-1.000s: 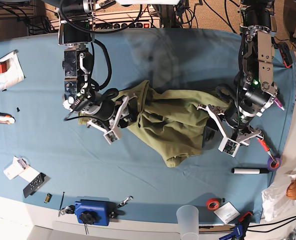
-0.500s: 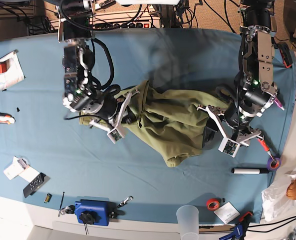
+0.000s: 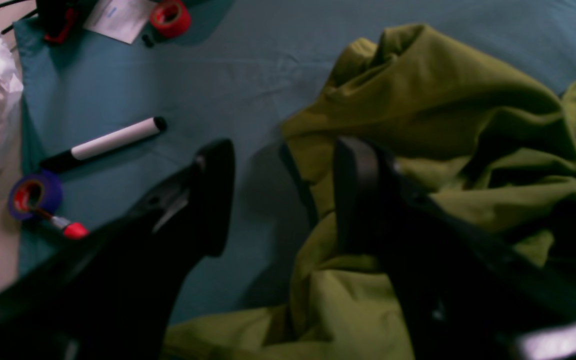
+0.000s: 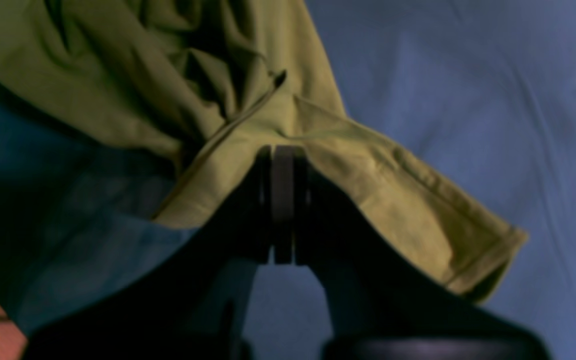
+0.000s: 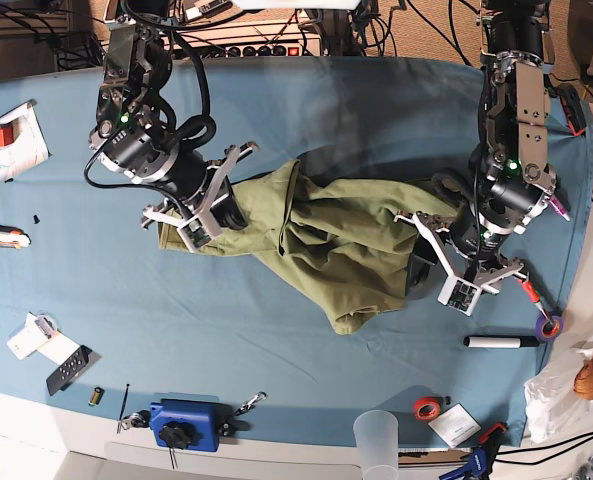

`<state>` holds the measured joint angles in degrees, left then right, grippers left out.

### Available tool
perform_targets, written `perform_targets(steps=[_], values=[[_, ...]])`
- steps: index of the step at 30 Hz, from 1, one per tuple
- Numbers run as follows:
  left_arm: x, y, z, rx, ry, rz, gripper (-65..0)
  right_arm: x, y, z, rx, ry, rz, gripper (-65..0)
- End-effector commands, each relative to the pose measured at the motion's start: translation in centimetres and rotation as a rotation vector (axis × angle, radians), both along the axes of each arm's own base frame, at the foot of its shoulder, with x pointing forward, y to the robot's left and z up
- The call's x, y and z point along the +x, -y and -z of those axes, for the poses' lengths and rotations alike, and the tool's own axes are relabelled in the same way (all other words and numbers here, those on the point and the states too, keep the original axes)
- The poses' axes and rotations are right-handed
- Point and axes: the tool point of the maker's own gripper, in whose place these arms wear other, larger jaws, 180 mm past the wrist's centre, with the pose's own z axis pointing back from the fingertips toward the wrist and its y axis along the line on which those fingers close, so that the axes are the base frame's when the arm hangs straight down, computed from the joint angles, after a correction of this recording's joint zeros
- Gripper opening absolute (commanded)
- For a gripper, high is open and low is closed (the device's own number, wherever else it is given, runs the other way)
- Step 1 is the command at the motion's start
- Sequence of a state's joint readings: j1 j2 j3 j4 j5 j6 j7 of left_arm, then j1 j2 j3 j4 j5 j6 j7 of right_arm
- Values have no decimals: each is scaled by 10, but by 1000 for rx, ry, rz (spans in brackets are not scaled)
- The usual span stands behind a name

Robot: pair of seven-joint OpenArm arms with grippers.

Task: Layout the t-shirt on the table in an organized manner, then fold the t-shirt properly
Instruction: 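Pull the grasped shirt edge outward with the right gripper to spread it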

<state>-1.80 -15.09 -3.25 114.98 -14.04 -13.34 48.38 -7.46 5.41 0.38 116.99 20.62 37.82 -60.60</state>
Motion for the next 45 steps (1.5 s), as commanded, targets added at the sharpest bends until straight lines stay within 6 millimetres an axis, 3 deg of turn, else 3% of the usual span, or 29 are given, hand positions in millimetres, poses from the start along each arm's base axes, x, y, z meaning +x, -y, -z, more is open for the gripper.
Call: perform_targets(steps=[1, 3, 4, 8, 16, 20, 26, 29, 35, 41, 45], values=[[6, 0, -18, -10, 63, 1, -330, 4, -5, -14, 20, 51, -22, -541], [6, 0, -17, -9, 61, 1, -330, 4, -7, -15, 31, 62, -27, -406], [5, 0, -17, -10, 61, 1, -330, 5, -10, -18, 40, 74, -33, -383], [5, 0, -17, -13, 64, 3, -330, 21, -16, -19, 42, 123, -9, -383], [5, 1, -18, -14, 68, 3, -330, 51, -47, 35, 36, -42, -27, -383], [5, 1, -18, -16, 68, 3, -330, 49, -67, 43, 40, -71, -68, -383], [5, 6, -18, -34, 68, 3, -330, 46, -58, 58, -13, -160, 28, -385], [5, 6, -18, -36, 68, 3, -330, 38, -47, 70, -61, -245, 77, -427], [6, 6, -19, -37, 72, 4, -330, 30, -41, 77, -99, -300, 86, -637], [6, 6, -20, -40, 79, 5, -330, 32, -42, 72, -97, -283, 85, -648], [6, 7, -20, -40, 79, 5, -330, 34, -40, 53, -116, -234, 85, -650]])
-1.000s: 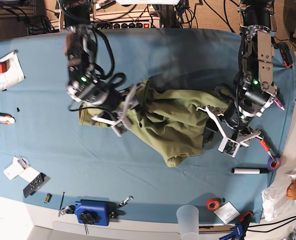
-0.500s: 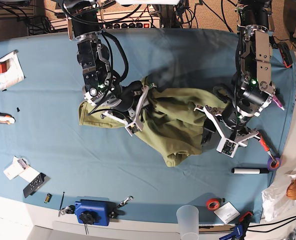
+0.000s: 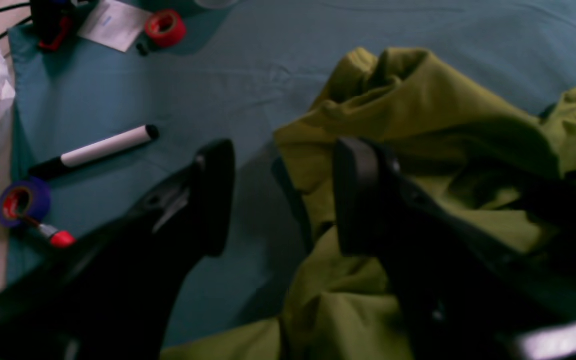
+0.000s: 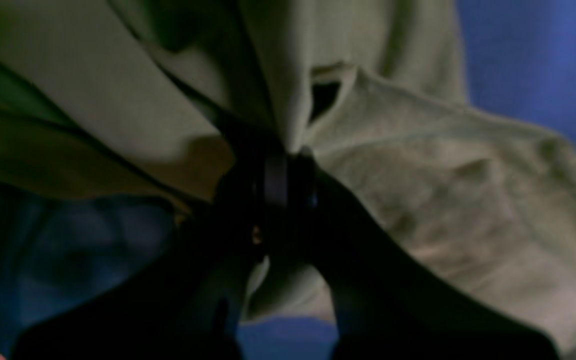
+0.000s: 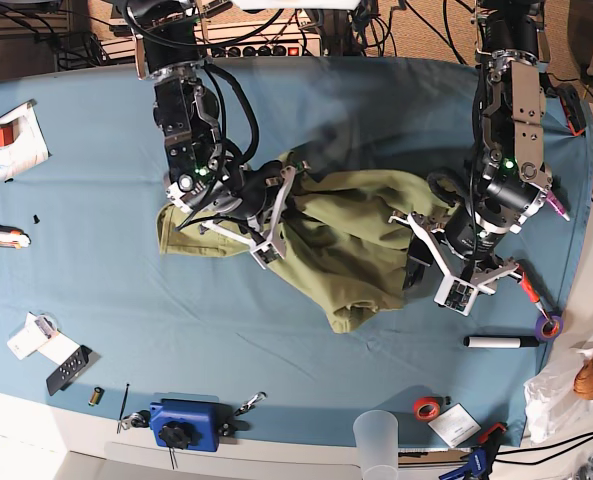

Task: Layout the t-shirt on the table in an organized manner, then fold the t-shirt properly
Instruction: 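Pull the grasped shirt edge outward with the right gripper to spread it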

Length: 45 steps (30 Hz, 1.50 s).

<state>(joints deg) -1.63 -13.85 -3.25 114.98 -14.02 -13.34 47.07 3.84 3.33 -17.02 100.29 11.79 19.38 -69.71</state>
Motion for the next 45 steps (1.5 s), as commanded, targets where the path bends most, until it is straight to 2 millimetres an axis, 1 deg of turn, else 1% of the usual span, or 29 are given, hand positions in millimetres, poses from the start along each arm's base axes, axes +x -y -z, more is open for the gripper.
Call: perform_targets(steps=[1, 4, 6, 7, 12, 15, 19, 20, 22, 24, 25, 26, 31, 36, 37, 38, 41, 45], values=[[5, 0, -17, -10, 61, 1, -330, 11, -3, -24, 21, 78, -6, -650], [5, 0, -17, -10, 61, 1, -330, 7, -4, -51, 33, 160, -16, -650], [5, 0, -17, -10, 61, 1, -330, 0, -5, -57, 42, 183, -21, -650], [5, 0, -17, -10, 61, 1, -330, -5, -5, -55, 42, 178, -22, -650], [5, 0, -17, -10, 61, 1, -330, -31, 1, -34, 20, 106, -30, -650], [5, 0, -17, -10, 61, 1, -330, -42, 8, -31, -2, 99, -43, -650], [5, 0, -17, -11, 63, 1, -330, -50, 7, -29, -15, 97, -95, -650], [6, 0, -18, -12, 66, 1, -330, -51, 7, -29, -16, 95, -98, -631], [6, 0, -18, -13, 68, 2, -330, -52, 7, -29, -17, 95, -101, -536], [6, 0, -18, -13, 67, 2, -330, -51, 6, -30, -11, 103, -101, -467], [6, 0, -18, -13, 67, 2, -330, -50, 6, -30, -11, 104, -100, -452], [6, 0, -18, -13, 67, 2, -330, -50, 6, -30, -11, 104, -100, -449], [6, 0, -18, -13, 67, 2, -330, -50, 8, -29, -16, 97, -83, -450], [6, 0, -18, -13, 67, 2, -330, -47, 26, -24, -83, 91, 7, -453], [6, 0, -18, -13, 68, 2, -330, -47, 29, -23, -94, 91, 13, -472], [6, 0, -18, -13, 68, 2, -330, -48, 30, -22, -100, 86, 13, -508], [6, 0, -18, -13, 68, 2, -330, -52, 30, -19, -101, 74, 12, -650], [6, 0, -18, -13, 68, 2, -330, -60, 33, -13, -120, 34, 13, -650]])
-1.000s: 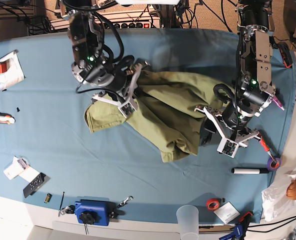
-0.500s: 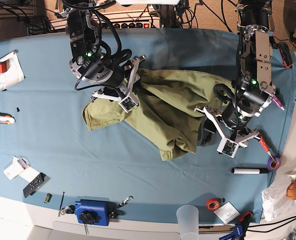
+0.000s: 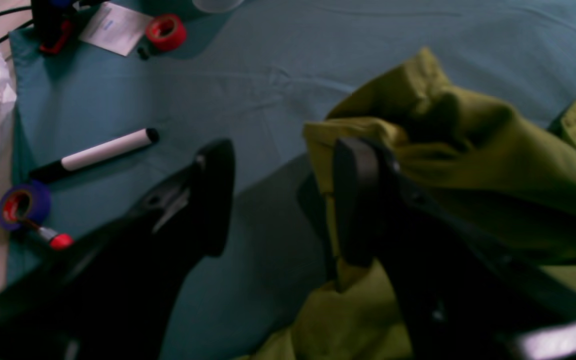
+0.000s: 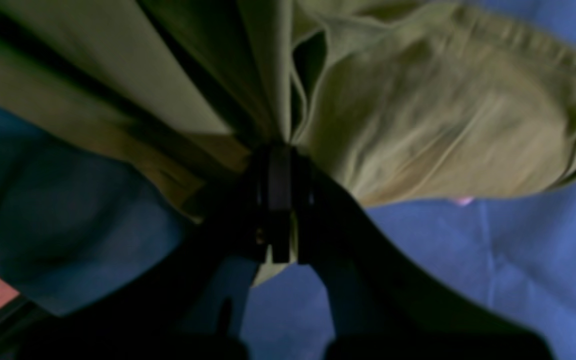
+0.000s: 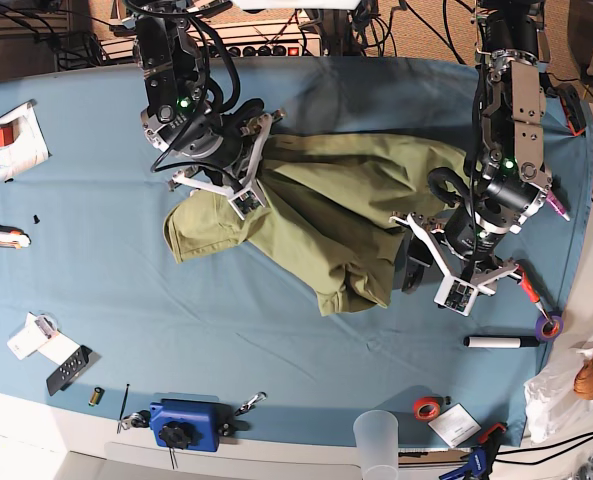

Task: Layout the t-shirt on the table in an organized manner, then fold the t-shirt properly
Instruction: 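Pull the grasped shirt edge outward with the right gripper to spread it, then drag the shirt edge away from the left gripper with the right gripper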

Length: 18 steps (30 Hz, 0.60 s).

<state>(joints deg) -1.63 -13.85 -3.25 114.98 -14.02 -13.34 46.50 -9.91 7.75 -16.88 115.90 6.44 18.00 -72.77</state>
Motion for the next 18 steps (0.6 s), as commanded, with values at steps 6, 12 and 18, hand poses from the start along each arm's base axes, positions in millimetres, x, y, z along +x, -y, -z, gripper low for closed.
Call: perform_targets(steps=[6, 12, 18], values=[[5, 0, -18, -11, 64, 2, -330, 4, -4, -14, 2, 48, -39, -650], [6, 1, -21, -17, 80, 3, -330, -3, -4, -9, -7, 28, -57, -600], [6, 1, -21, -17, 81, 3, -330, -12, 0, -11, -26, 8, -48, -607]])
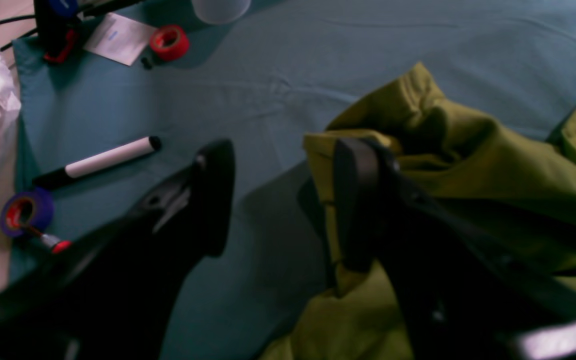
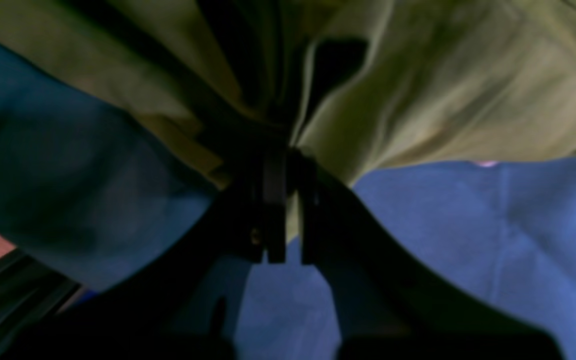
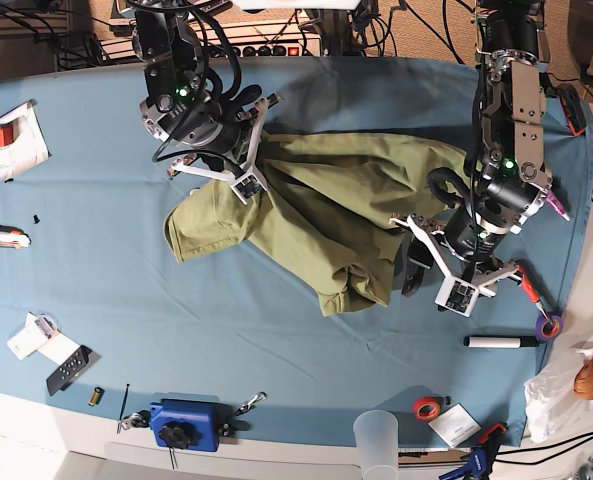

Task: Layout the t-shirt on the table in an organized manner, then fold the t-shirt properly
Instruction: 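Drag the shirt edge away from the left gripper with the right gripper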

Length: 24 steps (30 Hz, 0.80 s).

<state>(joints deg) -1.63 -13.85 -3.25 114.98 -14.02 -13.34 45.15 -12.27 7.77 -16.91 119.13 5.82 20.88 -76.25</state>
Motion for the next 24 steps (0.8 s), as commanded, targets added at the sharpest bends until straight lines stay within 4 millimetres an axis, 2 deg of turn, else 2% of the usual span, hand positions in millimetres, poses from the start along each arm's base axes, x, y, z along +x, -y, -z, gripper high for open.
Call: perform_targets(steps=[1, 2, 6, 13, 16, 21, 24], values=[[5, 0, -17, -9, 58, 1, -330, 8, -4, -15, 27, 60, -1, -625], [5, -1, -17, -9, 58, 0, -330, 9, -4, -20, 34, 82, -5, -650], [5, 0, -17, -9, 58, 1, -330, 9, -2, -35, 27, 140, -15, -650], [5, 0, -17, -10, 61, 1, -330, -17, 14, -22, -40, 89, -24, -650], [5, 0, -17, -9, 61, 1, -330, -28, 20, -24, -61, 86, -26, -650], [5, 0, -17, -10, 60, 1, -330, -36, 48, -40, -170, 150, 61, -650], [5, 0, -17, -9, 61, 1, -330, -43, 72, -38, -218, 134, 137, -650]])
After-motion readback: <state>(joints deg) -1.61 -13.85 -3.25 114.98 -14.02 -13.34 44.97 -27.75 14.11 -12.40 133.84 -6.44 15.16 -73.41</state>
